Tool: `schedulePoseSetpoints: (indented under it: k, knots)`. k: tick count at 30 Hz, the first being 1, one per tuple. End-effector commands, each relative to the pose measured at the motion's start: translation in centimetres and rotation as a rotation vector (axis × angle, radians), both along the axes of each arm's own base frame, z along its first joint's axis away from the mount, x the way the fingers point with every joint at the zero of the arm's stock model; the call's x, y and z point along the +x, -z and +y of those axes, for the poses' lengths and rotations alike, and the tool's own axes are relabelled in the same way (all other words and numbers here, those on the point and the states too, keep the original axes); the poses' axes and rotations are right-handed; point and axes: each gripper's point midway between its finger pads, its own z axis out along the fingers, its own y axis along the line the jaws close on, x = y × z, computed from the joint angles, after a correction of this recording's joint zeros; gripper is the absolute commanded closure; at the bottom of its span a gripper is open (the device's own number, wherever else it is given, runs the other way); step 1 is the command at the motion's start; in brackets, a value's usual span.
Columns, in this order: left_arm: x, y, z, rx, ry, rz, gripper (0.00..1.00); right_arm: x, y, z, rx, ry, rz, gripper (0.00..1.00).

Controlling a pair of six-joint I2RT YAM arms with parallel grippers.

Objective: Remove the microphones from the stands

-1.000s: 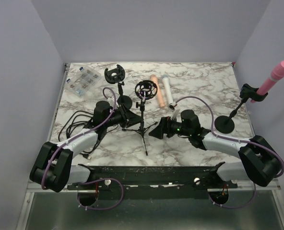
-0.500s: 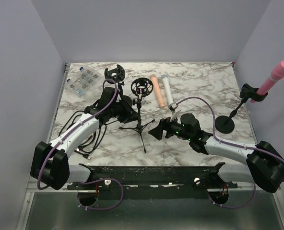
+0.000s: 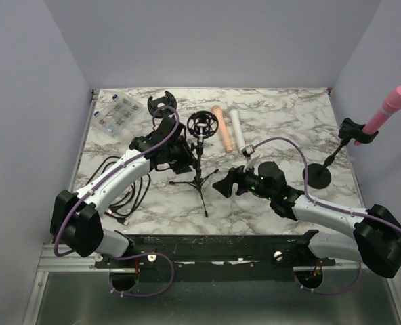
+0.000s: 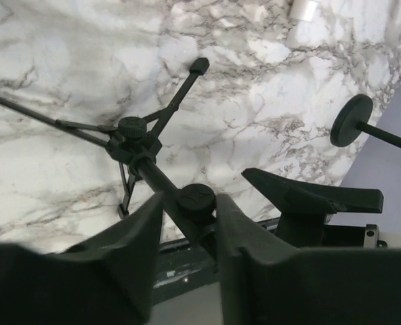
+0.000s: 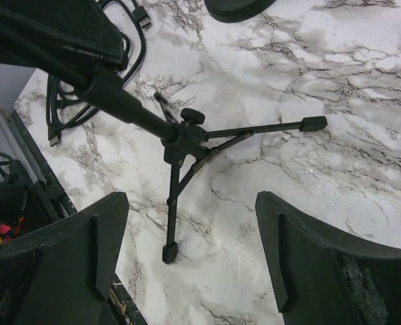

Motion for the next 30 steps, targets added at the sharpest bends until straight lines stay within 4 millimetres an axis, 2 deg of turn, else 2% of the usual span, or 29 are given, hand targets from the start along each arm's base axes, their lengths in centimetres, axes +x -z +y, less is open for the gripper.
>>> schedulePoseSetpoints:
  k: [1, 3, 6, 8, 10, 14, 18, 20, 24, 30]
  knots:
    - [-2.3, 3.5, 4.0, 0.224, -0.010, 0.070, 0.43, 0.0, 0.0, -0.6, -0.016, 0.022, -0.023, 0.17]
    - [-1.9, 2.8, 4.0, 0.198, -0.001, 0.022, 0.28, 0.0, 0.1, -0.6, -0.019, 0.023, -0.023, 0.17]
    - [-1.3, 1.9, 3.6, 0.124, 0.043, -0.047, 0.19, 0.1, 0.2, -0.8, -0.027, 0.027, -0.021, 0.17]
    - [-0.9, 1.2, 3.3, 0.041, 0.064, -0.104, 0.17, 0.0, 0.2, -0.7, -0.027, 0.026, -0.022, 0.17]
    - [-0.6, 0.5, 3.8, -0.018, 0.043, -0.170, 0.13, 0.1, 0.3, -0.8, -0.030, 0.029, -0.022, 0.17]
    - [-0.2, -2.2, 4.1, -0.150, 0.037, -0.327, 0.12, 0.1, 0.7, -0.8, -0.037, 0.030, -0.014, 0.16]
    - [-0.5, -3.7, 4.1, -0.249, -0.009, -0.363, 0.08, 0.2, 1.1, -0.6, -0.045, 0.027, -0.004, 0.16]
    - [-0.7, -4.0, 3.6, -0.327, -0.037, -0.343, 0.02, 0.3, 1.3, -0.6, -0.050, 0.027, 0.001, 0.16]
    - [-1.4, -3.1, 3.0, -0.420, -0.090, -0.247, 0.02, 0.3, 1.7, -0.5, -0.056, 0.023, 0.010, 0.16]
    - [-2.1, -1.0, 4.9, -0.354, -0.182, -0.228, 0.04, 0.4, 1.8, -0.6, -0.063, 0.031, 0.010, 0.16]
